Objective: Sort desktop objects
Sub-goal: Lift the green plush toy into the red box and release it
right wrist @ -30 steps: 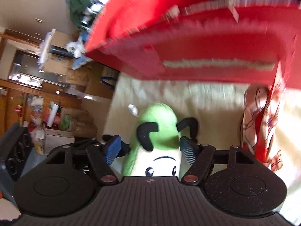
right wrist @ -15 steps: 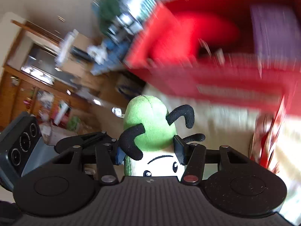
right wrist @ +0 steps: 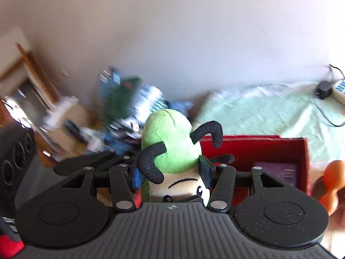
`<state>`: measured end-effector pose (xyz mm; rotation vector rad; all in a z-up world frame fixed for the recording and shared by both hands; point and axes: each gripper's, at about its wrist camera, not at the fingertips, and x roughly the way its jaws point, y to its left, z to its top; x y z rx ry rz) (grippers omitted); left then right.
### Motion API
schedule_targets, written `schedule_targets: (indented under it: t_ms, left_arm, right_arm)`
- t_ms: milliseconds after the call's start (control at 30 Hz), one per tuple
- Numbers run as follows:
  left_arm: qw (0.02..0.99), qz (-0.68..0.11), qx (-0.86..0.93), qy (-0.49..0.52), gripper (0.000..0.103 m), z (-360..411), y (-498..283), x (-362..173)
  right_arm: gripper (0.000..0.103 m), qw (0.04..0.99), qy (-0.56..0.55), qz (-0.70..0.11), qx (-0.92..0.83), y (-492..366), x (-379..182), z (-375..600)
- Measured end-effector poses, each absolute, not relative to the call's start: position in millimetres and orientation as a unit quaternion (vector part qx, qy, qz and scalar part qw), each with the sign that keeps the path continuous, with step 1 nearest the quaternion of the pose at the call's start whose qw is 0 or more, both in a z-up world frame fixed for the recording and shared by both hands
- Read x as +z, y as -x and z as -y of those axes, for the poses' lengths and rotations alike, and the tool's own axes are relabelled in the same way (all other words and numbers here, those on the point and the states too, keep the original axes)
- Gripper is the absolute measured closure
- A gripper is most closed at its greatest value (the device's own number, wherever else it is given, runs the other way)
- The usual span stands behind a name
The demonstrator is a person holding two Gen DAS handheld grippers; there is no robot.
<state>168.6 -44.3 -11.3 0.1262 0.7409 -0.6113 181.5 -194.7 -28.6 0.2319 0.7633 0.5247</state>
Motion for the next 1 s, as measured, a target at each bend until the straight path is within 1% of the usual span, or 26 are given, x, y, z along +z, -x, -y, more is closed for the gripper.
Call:
schedule_targets:
  t_ms: [233, 267, 333, 433, 467, 500, 533, 600, 733, 900, 933, 1000]
  left_arm:
    - [0.827, -0.487, -0.273, -0.062, 0.034, 53.1, -211.8, -86.2]
    - [0.822, -0.498, -0.270, -0.064, 0.035, 52.8, -213.5, -91.5]
    - [0.817, -0.512, -0.258, -0.071, 0.035, 51.2, -220.7, -99.9]
    - [0.818, -0.512, -0.252, -0.070, 0.034, 48.6, -223.3, -102.3]
    - [0.819, -0.511, -0.251, -0.069, 0.033, 47.8, -223.6, -102.5]
    - [0.820, -0.510, -0.251, -0.069, 0.030, 47.3, -223.4, -102.8]
    - [0.820, -0.509, -0.253, -0.069, 0.022, 47.5, -223.2, -102.5]
    - [0.821, -0.505, -0.257, -0.070, 0.015, 48.6, -223.3, -101.0]
    - [0.831, -0.490, -0.255, -0.068, 0.013, 41.9, -217.4, -85.8]
    - [0.862, -0.436, -0.250, -0.057, 0.012, 11.7, -190.5, -53.3]
    - [0.867, -0.427, -0.251, -0.050, 0.013, 4.9, -185.1, -48.6]
    - [0.875, -0.414, -0.247, -0.044, 0.016, -3.9, -176.0, -43.9]
  right_arm:
    - [0.048, 0.833, -0.106, -0.500, 0.210, -233.7, -98.1, 184.6]
    - [0.048, 0.824, -0.107, -0.517, 0.204, -238.0, -106.1, 181.8]
    - [0.047, 0.815, -0.098, -0.537, 0.193, -246.5, -119.4, 177.7]
    - [0.041, 0.810, -0.079, -0.551, 0.183, -247.3, -127.9, 170.7]
    - [0.040, 0.810, -0.084, -0.551, 0.182, -247.6, -127.5, 172.9]
    - [0.040, 0.810, -0.091, -0.550, 0.181, -247.7, -126.8, 175.7]
    - [0.040, 0.810, -0.098, -0.549, 0.180, -247.7, -126.0, 178.5]
    - [0.040, 0.818, -0.108, -0.538, 0.174, -246.8, -122.2, 184.2]
    - [0.040, 0.852, -0.134, -0.478, 0.168, -228.0, -98.2, 197.8]
    - [0.041, 0.885, -0.167, -0.392, 0.187, -188.7, -64.5, 216.6]
    - [0.044, 0.885, -0.173, -0.384, 0.197, -183.2, -62.1, 218.7]
    - [0.051, 0.875, -0.174, -0.396, 0.218, -188.9, -66.1, 212.7]
